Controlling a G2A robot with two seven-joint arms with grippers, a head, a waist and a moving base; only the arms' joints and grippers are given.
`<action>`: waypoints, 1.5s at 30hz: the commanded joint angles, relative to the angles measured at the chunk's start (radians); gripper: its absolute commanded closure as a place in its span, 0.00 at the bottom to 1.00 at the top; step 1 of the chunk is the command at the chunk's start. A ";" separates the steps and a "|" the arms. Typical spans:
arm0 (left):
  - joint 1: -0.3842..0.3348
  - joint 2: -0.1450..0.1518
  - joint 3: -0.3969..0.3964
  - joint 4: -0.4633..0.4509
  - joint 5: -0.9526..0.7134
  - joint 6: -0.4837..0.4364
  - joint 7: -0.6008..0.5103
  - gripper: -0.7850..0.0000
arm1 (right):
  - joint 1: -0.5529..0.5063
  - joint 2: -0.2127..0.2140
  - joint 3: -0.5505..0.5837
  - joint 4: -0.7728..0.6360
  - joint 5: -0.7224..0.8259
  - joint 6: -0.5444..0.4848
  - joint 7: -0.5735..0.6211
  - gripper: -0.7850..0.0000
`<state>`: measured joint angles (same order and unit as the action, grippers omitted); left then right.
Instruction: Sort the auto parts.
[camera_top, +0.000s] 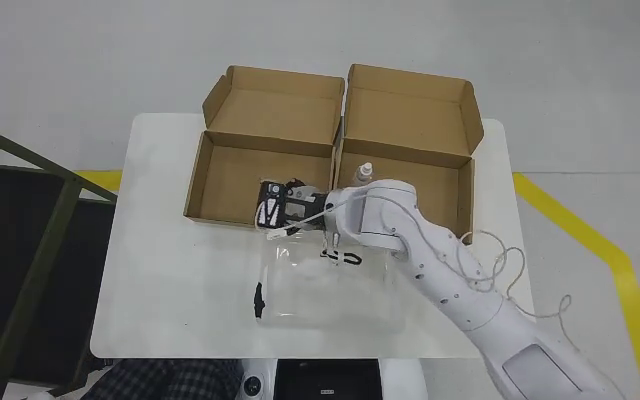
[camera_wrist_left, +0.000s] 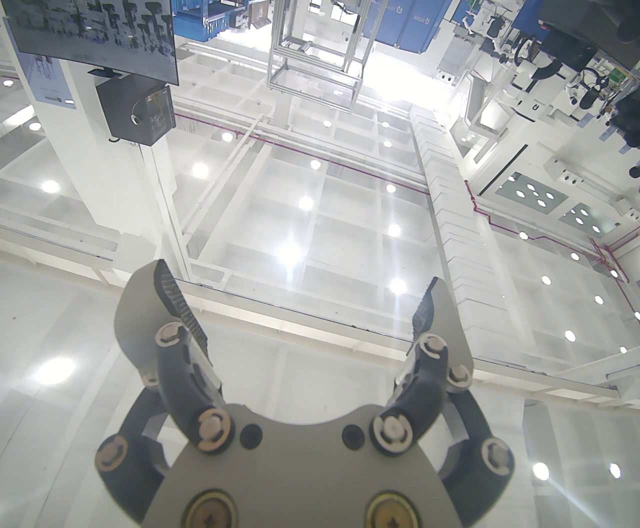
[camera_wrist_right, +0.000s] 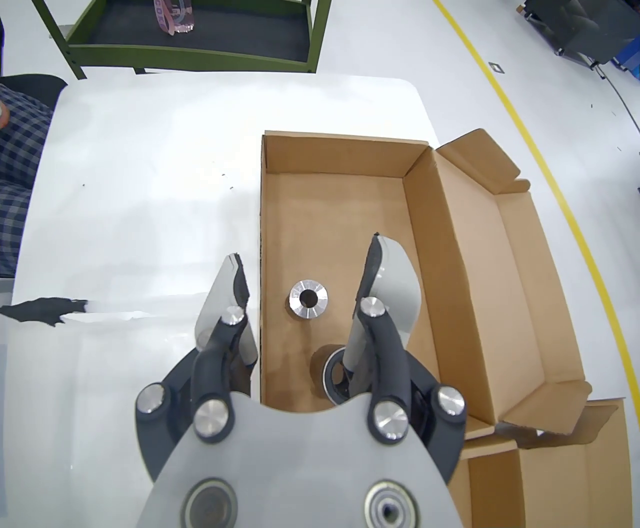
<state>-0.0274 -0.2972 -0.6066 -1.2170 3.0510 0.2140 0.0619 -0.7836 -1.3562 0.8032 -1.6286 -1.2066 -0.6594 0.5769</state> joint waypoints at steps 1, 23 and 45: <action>0.000 0.000 0.000 0.000 0.000 0.000 0.000 0.00 | -0.035 0.012 0.033 -0.039 -0.003 -0.013 0.004 0.03; 0.000 0.000 0.000 0.000 0.000 0.000 0.000 0.00 | -0.456 0.132 0.479 -0.242 -0.105 -0.139 -0.231 0.00; 0.000 0.000 0.000 0.000 0.000 0.000 0.000 0.00 | -0.815 0.187 0.868 -0.296 -0.157 -0.068 -0.549 0.00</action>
<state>-0.0274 -0.2972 -0.6066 -1.2170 3.0510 0.2140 0.0619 -1.5818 -1.1706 1.6586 -1.9211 -1.3579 -0.7349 0.0419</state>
